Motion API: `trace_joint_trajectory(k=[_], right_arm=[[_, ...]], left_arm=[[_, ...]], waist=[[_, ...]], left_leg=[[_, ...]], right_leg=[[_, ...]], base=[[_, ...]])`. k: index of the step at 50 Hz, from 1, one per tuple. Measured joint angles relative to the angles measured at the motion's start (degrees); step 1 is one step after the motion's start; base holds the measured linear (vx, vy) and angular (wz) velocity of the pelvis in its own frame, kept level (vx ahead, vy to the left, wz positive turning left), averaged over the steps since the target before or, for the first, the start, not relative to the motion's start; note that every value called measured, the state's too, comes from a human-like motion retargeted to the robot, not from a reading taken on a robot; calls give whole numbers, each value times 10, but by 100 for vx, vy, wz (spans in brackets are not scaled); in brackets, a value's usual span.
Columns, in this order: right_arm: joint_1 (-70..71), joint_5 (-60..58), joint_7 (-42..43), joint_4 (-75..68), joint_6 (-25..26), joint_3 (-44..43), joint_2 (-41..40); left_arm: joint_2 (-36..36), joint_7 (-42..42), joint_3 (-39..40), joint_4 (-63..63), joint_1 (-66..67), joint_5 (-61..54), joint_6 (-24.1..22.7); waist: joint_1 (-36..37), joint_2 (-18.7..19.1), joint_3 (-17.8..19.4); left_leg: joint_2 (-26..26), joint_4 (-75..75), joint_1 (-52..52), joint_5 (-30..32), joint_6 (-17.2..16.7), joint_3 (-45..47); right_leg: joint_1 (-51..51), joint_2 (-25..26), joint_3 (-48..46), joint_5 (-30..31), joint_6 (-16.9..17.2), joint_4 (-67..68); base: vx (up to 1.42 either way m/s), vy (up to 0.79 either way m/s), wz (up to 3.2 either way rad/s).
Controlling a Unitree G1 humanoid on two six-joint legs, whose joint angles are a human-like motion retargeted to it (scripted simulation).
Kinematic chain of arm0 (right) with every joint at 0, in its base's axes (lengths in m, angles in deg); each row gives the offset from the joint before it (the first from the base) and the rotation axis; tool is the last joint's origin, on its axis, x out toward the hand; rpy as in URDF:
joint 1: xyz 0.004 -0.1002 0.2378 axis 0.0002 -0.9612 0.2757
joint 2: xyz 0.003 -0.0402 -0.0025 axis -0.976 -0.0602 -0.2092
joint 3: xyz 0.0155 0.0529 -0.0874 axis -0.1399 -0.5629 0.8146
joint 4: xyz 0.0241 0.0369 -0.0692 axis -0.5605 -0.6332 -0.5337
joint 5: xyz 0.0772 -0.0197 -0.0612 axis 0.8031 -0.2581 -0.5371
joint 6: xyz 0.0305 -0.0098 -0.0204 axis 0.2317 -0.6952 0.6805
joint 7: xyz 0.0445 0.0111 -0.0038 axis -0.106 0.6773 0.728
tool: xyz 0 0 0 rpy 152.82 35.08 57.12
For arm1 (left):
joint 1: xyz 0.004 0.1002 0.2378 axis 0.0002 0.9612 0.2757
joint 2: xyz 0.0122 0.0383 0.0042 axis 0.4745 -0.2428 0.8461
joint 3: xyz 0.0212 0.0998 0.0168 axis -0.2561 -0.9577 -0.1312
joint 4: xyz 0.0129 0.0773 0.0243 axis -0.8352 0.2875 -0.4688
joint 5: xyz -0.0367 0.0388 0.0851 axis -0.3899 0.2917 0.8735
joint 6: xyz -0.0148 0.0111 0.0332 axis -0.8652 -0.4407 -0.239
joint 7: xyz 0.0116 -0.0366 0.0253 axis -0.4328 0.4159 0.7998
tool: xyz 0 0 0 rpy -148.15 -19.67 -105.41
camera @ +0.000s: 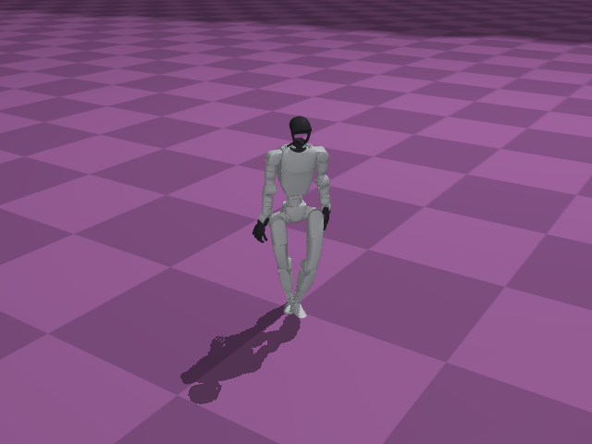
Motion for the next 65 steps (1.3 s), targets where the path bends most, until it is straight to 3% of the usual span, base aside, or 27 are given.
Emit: trace_joint_trajectory(k=[3, 5, 8, 15, 17, 19, 24, 28, 30, 32, 33, 37, 42, 45, 48, 50, 53, 55, 58, 60, 63, 65], right_arm=[[-6, -5, -3, -10, -2, -9, 1], [-6, -17, -2, -22, 4, -16, 2], [5, -9, 29, -60, 15, -28, 8], [-8, 29, -6, -89, 8, -60, 14], [-10, 34, 1, -97, 7, -61, 15], [-13, 33, 6, -107, 8, -58, 15], [-23, 19, -13, -120, 12, -58, 10], [-33, 23, -24, -122, 9, -60, 6], [-39, 23, -25, -122, 8, -57, 3], [-34, 19, -36, -123, 7, -65, 4], [-31, 16, -39, -122, 8, -68, 4], [-25, 17, -40, -102, 6, -67, 4], [-25, 28, -27, -72, -5, -72, 2], [-26, 35, -26, -71, -7, -76, 3], [-16, 37, -35, -76, -4, -72, 8], [-7, 36, -37, -76, -4, -72, 11], [2, 31, -36, -69, -8, -74, 11], [3, 27, -35, -65, -11, -72, 9], [4, 20, -34, -60, -12, -65, 8], [1, 16, -32, -58, -12, -63, 8], [-1, 12, -36, -56, -14, -63, 13], [3, 9, -40, -57, -14, -64, 15]], left_arm=[[-10, 4, 2, 11, 6, -3, -3], [-12, 7, 7, 17, 7, -4, -2], [-12, 13, -1, 20, 3, -5, -4], [6, -6, -28, -18, -24, -9, -7], [5, -18, -28, -33, -32, -27, -10], [4, -22, -26, -47, -38, -46, -17], [1, -21, -25, -67, -50, -69, -24], [8, -20, -38, -71, -55, -61, -25], [9, -22, -40, -71, -53, -55, -24], [14, -20, -45, -66, -58, -44, -22], [13, -22, -47, -62, -58, -43, -21], [6, -39, -48, -36, -51, -57, -28], [6, -154, -62, 4, -32, -66, -101], [1, -225, -58, 22, -19, -60, -123], [1, -216, -46, 27, -11, -62, -128], [5, -199, -42, 26, -10, -62, -124], [13, -190, -40, 28, -13, -62, -116], [15, -188, -37, 32, -12, -62, -110], [12, -177, -29, 38, -13, -67, -103], [3, -172, -27, 38, -9, -70, -102], [-2, -170, -31, 33, -7, -68, -100], [1, -164, -31, 31, -11, -64, -98]], waist=[[-12, -5, -4], [-14, 4, 0], [-27, 20, 6], [-32, 36, 8], [-38, 37, 9], [-49, 40, 10], [-58, 38, 10], [-57, 18, 10], [-45, 24, 0], [-46, 19, 7], [-50, 16, 9], [-64, 19, 7], [-78, 8, -3], [-59, -7, -5], [-32, -20, 6], [-25, -24, 13], [-19, -17, 16], [-8, -12, 14], [3, -4, 9], [1, 1, -1], [-12, -4, -10], [-19, -15, -9]], left_leg=[[12, -38, 34, -43, 49, 51], [-7, -64, 40, -34, 34, -12], [17, -91, 65, -54, 31, -12], [26, -131, 82, -58, 28, -31], [25, -144, 88, -58, 26, -33], [26, -154, 93, -58, 24, -34], [26, -171, 105, -62, 16, -26], [1, -190, 128, -75, 22, -19], [12, -200, 133, -80, 21, -6], [7, -181, 135, -92, 27, -10], [2, -183, 141, -93, 31, -9], [9, -189, 159, -84, 35, 8], [3, -170, 177, -72, 51, 37], [14, -110, 178, -57, 57, 77], [60, 8, 166, -14, 57, 134], [92, 110, 136, 20, 57, 134], [125, 250, 60, 18, 57, 80], [139, 277, 39, -10, 57, 73], [106, 218, 15, -35, 57, 49], [42, 116, 11, -11, 57, 13], [-36, 24, 9, 99, 57, -101], [26, 52, 10, 88, 57, -24]], right_leg=[[2, -15, -16, -5, 19, 14], [0, -5, -13, -1, 28, 34], [-21, -10, -33, 14, 47, 107], [-125, -58, -48, 153, 122, 340], [-159, -68, -39, 159, 142, 392], [-182, -70, -32, 125, 153, 412], [-190, -88, -68, 87, 93, 342], [-163, -80, -54, 176, 58, 222], [-136, -72, -89, 135, 68, 206], [-128, -88, -98, 148, 75, 204], [-135, -79, -61, 162, 78, 202], [-125, -81, -77, 179, 67, 204], [-86, -71, -51, 174, 64, 155], [-55, -61, -23, 182, 55, 115], [-19, -40, 20, 175, 36, 85], [0, -28, 31, 173, 19, 68], [5, -3, 48, 184, 0, 47], [10, 6, 53, 188, -2, 34], [11, 7, 55, 202, 8, 18], [6, -12, 52, 223, 31, 8], [-5, -32, 37, 233, 54, 16], [-9, -28, 44, 227, 49, 34]], base=[[13, 2, 12], [8, 2, -28], [10, 4, -22], [6, 1, -29], [1, 1, -10], [0, 0, 0], [5, -4, -15], [11, -8, -21], [13, -11, -57], [16, -14, -7], [15, -10, 1], [16, -8, -12], [23, -12, -2], [27, -21, -64], [29, -32, -99], [28, -41, -52], [15, -35, -32], [9, -11, -59], [-3, 26, -53], [-3, 58, -18], [12, 4, -26], [24, -55, -80]])
